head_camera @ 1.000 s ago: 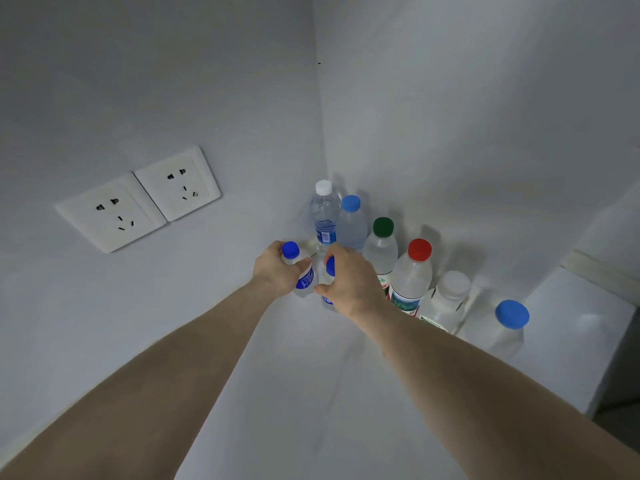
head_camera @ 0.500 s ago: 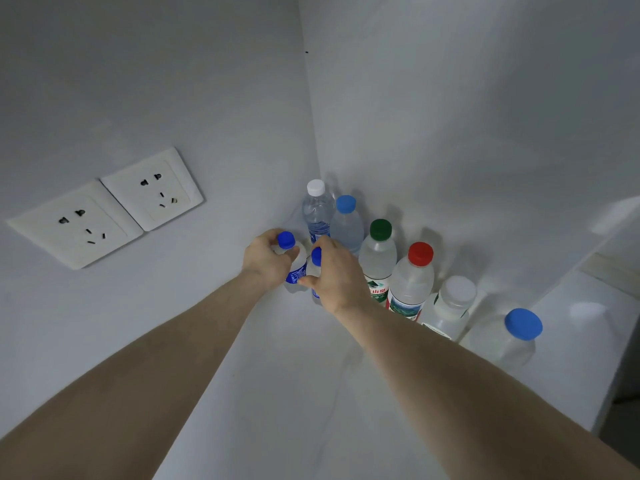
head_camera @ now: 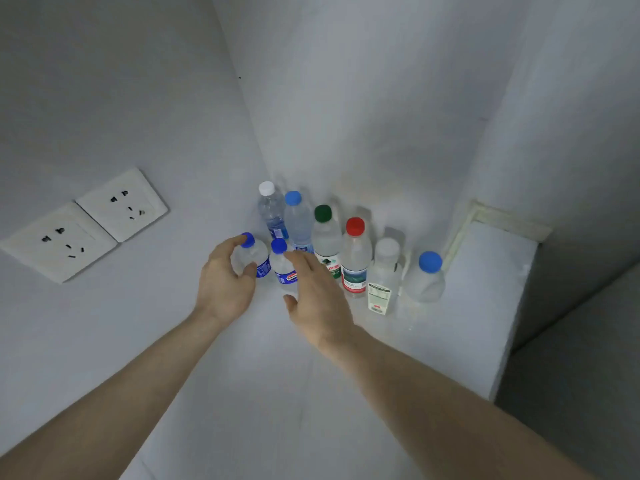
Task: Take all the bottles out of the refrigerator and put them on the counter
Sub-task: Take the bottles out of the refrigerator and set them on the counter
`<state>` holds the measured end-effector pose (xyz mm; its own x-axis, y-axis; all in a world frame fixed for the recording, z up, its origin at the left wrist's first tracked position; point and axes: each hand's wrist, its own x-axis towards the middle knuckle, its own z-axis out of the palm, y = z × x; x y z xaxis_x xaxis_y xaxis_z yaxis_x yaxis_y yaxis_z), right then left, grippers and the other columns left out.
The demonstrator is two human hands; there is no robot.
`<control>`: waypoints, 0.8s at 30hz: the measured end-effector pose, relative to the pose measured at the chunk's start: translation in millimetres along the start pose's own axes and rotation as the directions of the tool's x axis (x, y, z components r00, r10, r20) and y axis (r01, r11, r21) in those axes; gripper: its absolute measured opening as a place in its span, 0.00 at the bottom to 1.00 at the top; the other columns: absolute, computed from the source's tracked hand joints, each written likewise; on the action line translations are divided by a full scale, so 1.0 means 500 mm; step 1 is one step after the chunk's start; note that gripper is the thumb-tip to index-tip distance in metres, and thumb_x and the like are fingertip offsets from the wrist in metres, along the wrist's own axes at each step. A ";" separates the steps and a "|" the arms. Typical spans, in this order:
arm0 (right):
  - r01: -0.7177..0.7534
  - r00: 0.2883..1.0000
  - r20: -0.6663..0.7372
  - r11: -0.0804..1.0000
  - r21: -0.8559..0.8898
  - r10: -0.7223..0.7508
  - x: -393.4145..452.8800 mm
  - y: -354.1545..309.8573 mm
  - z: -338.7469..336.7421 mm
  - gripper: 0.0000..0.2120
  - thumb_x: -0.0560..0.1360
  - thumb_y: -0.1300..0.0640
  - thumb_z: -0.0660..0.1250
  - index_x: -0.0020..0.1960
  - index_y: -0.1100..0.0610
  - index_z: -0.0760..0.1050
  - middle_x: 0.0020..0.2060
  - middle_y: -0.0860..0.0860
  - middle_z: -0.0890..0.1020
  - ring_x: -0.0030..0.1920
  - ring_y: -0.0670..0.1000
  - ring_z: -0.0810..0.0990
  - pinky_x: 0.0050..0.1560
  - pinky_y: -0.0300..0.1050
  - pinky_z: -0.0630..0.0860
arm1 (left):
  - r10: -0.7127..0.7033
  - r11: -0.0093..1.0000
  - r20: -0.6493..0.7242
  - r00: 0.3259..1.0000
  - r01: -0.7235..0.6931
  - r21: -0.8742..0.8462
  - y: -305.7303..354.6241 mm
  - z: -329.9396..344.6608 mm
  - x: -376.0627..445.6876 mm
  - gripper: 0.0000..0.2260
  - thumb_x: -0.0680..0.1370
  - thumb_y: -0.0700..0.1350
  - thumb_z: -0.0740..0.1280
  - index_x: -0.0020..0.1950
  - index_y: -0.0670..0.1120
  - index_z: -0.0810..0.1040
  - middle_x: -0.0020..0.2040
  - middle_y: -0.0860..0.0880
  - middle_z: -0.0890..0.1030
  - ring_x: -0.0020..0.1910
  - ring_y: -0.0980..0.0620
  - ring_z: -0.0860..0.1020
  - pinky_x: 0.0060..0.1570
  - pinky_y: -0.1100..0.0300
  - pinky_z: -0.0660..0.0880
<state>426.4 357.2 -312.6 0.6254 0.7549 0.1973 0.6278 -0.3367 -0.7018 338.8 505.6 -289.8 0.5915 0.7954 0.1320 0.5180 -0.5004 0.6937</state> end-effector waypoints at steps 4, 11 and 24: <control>-0.096 0.995 0.028 0.995 -0.013 0.096 -0.156 -0.017 -0.061 0.32 0.76 0.58 0.71 0.77 0.52 0.64 0.74 0.48 0.68 0.72 0.52 0.68 0.68 0.49 0.71 | 0.199 0.979 0.096 0.975 -0.201 0.016 0.042 -0.013 -0.141 0.21 0.78 0.37 0.69 0.71 0.48 0.74 0.69 0.55 0.75 0.68 0.53 0.72 0.66 0.64 0.64; -0.256 0.966 0.022 0.966 -0.041 0.257 -0.418 -0.054 -0.198 0.32 0.81 0.53 0.66 0.81 0.47 0.57 0.80 0.43 0.57 0.79 0.46 0.56 0.76 0.40 0.57 | 0.309 0.947 0.245 0.919 -0.321 0.011 0.140 -0.055 -0.343 0.20 0.80 0.42 0.69 0.72 0.51 0.74 0.73 0.54 0.73 0.73 0.50 0.69 0.73 0.53 0.64; -0.370 0.917 -0.175 0.928 -0.037 0.359 -0.894 -0.113 -0.491 0.28 0.79 0.53 0.68 0.77 0.47 0.65 0.77 0.43 0.66 0.76 0.45 0.64 0.74 0.38 0.60 | 0.509 0.846 0.420 0.751 -0.527 -0.084 0.372 -0.097 -0.781 0.18 0.82 0.48 0.65 0.72 0.55 0.73 0.77 0.57 0.67 0.76 0.55 0.62 0.75 0.55 0.61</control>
<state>224.9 -99.3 -193.3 0.8799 0.4727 0.0490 0.3683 -0.6131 -0.6989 174.1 118.3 -177.8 0.9675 0.1994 0.1555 0.0750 -0.8135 0.5767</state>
